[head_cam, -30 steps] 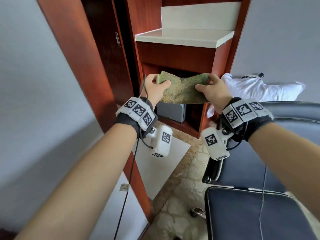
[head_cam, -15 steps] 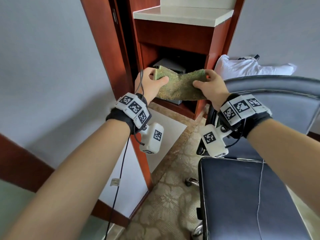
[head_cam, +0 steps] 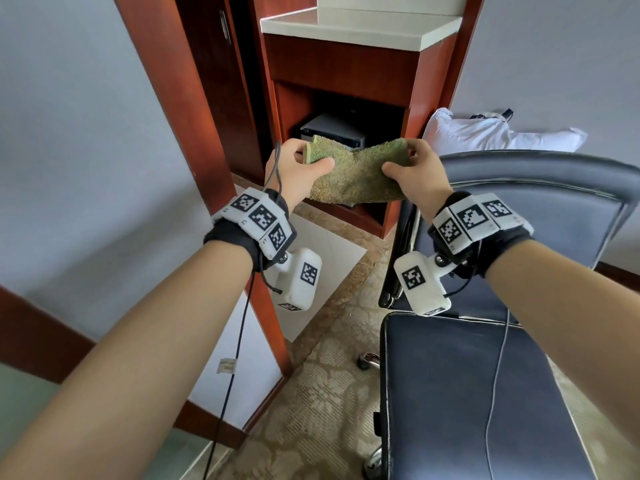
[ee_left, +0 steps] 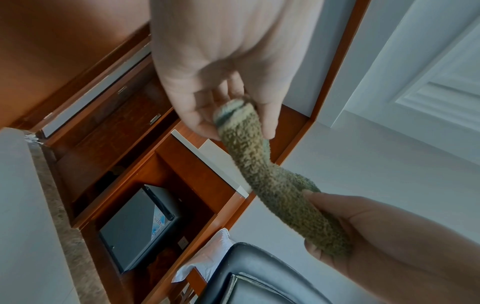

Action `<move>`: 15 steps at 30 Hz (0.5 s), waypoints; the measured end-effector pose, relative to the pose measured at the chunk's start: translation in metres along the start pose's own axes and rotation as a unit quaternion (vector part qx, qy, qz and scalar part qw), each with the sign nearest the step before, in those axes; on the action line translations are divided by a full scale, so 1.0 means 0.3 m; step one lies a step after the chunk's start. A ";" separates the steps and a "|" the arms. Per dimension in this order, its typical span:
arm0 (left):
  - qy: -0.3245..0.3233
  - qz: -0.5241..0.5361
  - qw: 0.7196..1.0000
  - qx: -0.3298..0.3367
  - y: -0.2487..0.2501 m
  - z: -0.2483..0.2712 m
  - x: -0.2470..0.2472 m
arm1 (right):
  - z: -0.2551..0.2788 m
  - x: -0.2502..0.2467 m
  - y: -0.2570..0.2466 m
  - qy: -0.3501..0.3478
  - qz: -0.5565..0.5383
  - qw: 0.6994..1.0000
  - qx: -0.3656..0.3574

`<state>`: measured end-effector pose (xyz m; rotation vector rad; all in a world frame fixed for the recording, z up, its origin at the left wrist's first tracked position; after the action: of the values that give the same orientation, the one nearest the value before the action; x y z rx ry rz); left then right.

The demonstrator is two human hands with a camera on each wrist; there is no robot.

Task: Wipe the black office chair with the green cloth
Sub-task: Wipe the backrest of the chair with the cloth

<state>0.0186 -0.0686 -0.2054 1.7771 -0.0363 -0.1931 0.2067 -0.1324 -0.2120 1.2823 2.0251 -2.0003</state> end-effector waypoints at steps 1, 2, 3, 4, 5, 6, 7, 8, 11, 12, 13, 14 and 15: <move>0.002 0.000 1.000 0.000 0.001 -0.007 0.026 | -0.018 -0.021 0.014 0.000 0.003 1.000 -0.003; 0.004 -0.001 1.000 -0.002 0.003 -0.012 0.057 | -0.036 -0.045 0.031 0.001 0.004 1.000 -0.006; 0.007 -0.002 1.000 -0.002 0.005 -0.020 0.092 | -0.058 -0.072 0.047 0.004 0.005 1.000 -0.011; 0.010 -0.001 1.000 -0.004 0.006 -0.030 0.131 | -0.085 -0.100 0.066 0.006 0.008 1.000 -0.015; 0.012 -0.001 1.000 -0.006 0.006 -0.040 0.173 | -0.114 -0.126 0.089 0.005 0.008 1.000 -0.018; 0.016 -0.001 1.000 -0.009 0.004 -0.051 0.217 | -0.147 -0.149 0.115 0.003 0.005 1.000 -0.020; 0.021 0.001 1.000 -0.012 0.001 -0.062 0.264 | -0.182 -0.172 0.142 -0.001 0.002 1.000 -0.022; 0.029 0.005 0.999 -0.017 -0.003 -0.072 0.312 | -0.219 -0.192 0.170 -0.008 0.001 1.000 -0.023; 0.043 0.012 0.998 -0.037 -0.021 -0.103 0.454 | -0.320 -0.244 0.269 -0.020 -0.010 1.000 -0.016; 0.047 0.013 0.998 -0.042 -0.027 -0.112 0.498 | -0.350 -0.257 0.303 -0.022 -0.017 1.000 -0.013; 0.055 0.016 0.997 -0.048 -0.035 -0.128 0.536 | -0.380 -0.268 0.333 -0.022 -0.027 0.999 -0.011; 0.063 0.018 0.996 -0.057 -0.045 -0.144 0.570 | -0.410 -0.276 0.361 -0.023 -0.037 0.999 -0.008; 0.067 0.023 0.996 -0.061 -0.049 -0.154 0.596 | -0.430 -0.280 0.382 -0.024 -0.044 0.999 -0.007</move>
<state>0.2007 -0.0440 -0.2303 1.6612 0.0306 -0.0429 0.3910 -0.0859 -0.2379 1.1490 2.1052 -2.0299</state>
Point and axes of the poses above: each hand's wrist, its own z-axis away from the middle knuckle, its own x-axis out of the palm, y = z × x, the point moved 4 cm from there along -z, towards the middle knuckle, and after that the axes turned 13 degrees about z, right-handed, at the moved point
